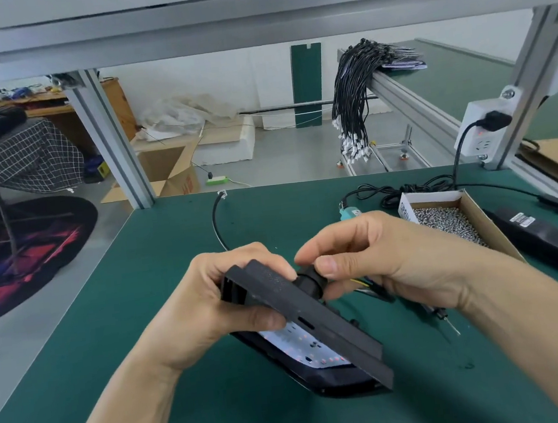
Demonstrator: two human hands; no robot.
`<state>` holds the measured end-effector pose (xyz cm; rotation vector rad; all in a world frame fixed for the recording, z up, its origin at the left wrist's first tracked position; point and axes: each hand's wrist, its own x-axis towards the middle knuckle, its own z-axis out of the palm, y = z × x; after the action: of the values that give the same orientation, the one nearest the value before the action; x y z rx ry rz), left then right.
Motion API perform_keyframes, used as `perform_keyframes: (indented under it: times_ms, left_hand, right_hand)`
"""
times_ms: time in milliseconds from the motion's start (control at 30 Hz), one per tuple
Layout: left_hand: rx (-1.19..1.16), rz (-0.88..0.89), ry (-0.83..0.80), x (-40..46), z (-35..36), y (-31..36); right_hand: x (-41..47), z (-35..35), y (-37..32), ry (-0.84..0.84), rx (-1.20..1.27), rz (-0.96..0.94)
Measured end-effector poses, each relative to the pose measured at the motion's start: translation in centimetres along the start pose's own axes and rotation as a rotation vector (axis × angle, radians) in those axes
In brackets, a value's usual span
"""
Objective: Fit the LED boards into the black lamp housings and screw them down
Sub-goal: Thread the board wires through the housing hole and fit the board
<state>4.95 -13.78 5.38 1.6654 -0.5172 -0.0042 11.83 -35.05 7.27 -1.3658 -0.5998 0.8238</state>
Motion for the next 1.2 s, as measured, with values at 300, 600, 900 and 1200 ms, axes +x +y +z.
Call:
perform_keyframes:
  times_ms: [300, 600, 900, 1200]
  left_hand:
    - [0.054, -0.034, 0.034, 0.3, 0.2, 0.5]
    - [-0.03, -0.015, 0.17, 0.7, 0.9, -0.6]
    - [0.053, 0.113, 0.43, -0.7, 1.1, -1.6]
    - [0.065, 0.097, 0.293, -1.0, 1.1, -1.0]
  right_hand:
    - [-0.3, 0.1, 0.0, 0.022, 0.042, 0.035]
    - [-1.1, 0.8, 0.0, 0.14, 0.06, 0.015]
    - [-1.0, 4.1, 1.6, 0.381, 0.077, -0.081]
    - [-0.2, 2.3, -0.7, 0.163, 0.099, 0.07]
